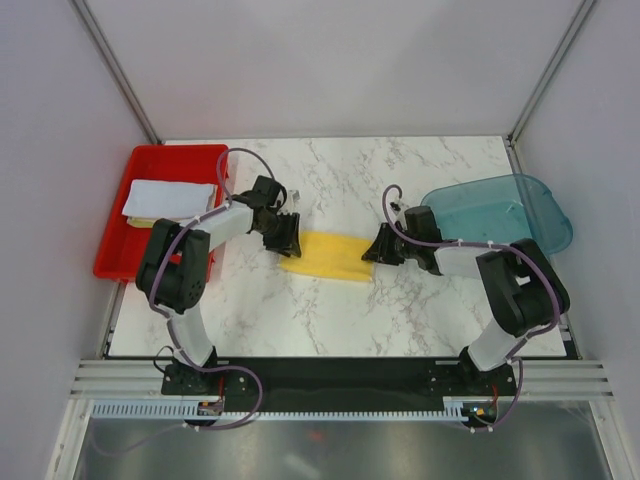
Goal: Fold and stack the towels
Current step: Fold the towel
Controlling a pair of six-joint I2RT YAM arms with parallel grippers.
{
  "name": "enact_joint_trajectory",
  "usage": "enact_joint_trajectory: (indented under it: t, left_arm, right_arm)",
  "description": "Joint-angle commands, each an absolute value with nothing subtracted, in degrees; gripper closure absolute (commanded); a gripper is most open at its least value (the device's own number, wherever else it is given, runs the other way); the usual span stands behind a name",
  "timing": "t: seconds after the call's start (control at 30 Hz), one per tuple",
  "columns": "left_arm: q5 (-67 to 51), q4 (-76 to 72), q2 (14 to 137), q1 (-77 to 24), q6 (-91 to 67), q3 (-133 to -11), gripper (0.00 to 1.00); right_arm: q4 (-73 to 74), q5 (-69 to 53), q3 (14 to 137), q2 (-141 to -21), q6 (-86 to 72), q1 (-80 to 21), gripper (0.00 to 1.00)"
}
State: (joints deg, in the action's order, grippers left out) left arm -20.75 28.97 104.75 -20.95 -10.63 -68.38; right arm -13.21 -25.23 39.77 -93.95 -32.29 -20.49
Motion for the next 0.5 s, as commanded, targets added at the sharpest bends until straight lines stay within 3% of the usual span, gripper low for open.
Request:
enact_joint_trajectory:
  t: [0.0,0.23,0.47]
  left_arm:
    - [-13.5,26.9,104.6,-20.7,-14.8,-67.2,0.55]
    - [-11.3,25.0,95.8,-21.6,-21.1,-64.0,0.55]
    - [-23.2,25.0,91.9,-23.5,-21.5,-64.3,0.53]
  right_arm:
    - [-14.7,-25.8,40.9,-98.0,-27.3,-19.5,0.70]
    - [-4.7,-23.0,45.4,-92.9,-20.7,-19.5,0.70]
    - [-0.9,-30.7,45.6,-85.7,-25.0,-22.0,0.69]
